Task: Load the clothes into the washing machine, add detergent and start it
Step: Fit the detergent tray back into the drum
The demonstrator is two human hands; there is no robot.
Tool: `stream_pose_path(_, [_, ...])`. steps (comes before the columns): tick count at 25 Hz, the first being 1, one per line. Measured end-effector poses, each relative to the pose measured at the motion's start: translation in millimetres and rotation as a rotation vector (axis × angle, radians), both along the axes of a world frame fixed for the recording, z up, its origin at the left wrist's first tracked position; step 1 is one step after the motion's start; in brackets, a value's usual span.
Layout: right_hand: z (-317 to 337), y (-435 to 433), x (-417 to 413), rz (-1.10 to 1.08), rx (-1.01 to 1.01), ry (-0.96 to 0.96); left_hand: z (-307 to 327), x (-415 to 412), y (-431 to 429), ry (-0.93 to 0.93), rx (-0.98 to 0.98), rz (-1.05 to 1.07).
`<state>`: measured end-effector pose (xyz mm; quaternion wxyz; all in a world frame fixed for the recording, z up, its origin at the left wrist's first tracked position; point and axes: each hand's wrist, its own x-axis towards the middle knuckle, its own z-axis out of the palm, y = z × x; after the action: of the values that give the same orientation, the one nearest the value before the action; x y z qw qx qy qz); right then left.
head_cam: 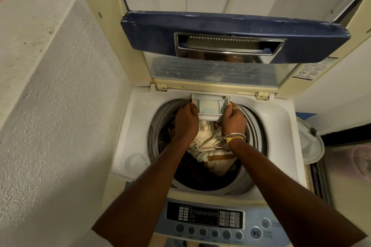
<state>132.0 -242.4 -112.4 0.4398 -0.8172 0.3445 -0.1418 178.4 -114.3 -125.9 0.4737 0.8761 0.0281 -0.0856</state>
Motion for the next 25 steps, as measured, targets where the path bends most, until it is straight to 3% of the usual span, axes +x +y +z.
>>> stream_pose_path(14, [-3, 16, -4, -0.043, 0.028, 0.010, 3, 2, 5, -0.104, 0.003, 0.010])
stream_pose_path(25, [-2, 15, -4, -0.019, 0.019, 0.000, -3, 11, 3, -0.058, 0.022, 0.008])
